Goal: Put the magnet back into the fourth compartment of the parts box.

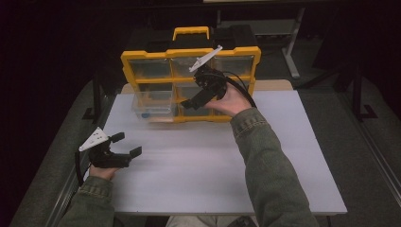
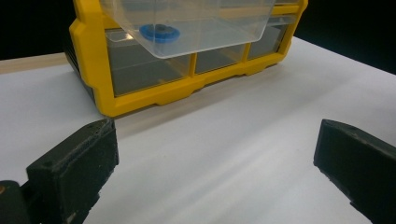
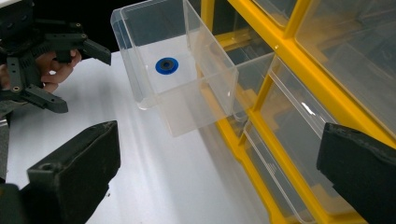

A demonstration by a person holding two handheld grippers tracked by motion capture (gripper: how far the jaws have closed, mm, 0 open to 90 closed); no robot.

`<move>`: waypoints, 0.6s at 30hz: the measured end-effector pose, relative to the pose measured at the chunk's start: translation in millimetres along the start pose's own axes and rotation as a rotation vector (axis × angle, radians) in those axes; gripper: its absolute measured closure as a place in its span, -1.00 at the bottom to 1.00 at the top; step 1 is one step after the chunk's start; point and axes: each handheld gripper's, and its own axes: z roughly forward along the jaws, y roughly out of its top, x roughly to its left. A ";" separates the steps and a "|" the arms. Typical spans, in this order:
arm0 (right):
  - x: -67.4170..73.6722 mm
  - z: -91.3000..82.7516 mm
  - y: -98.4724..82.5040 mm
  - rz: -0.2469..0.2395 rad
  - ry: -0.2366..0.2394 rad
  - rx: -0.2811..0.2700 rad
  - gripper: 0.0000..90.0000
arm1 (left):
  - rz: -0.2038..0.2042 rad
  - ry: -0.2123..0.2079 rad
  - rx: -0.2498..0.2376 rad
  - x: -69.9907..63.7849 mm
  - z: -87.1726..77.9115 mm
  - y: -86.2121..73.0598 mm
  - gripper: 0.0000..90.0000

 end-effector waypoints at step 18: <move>-4.6 -23.9 -30.0 0.044 -0.023 -0.034 -1.00 | 0.003 -0.001 0.002 0.0 1.1 0.0 -1.00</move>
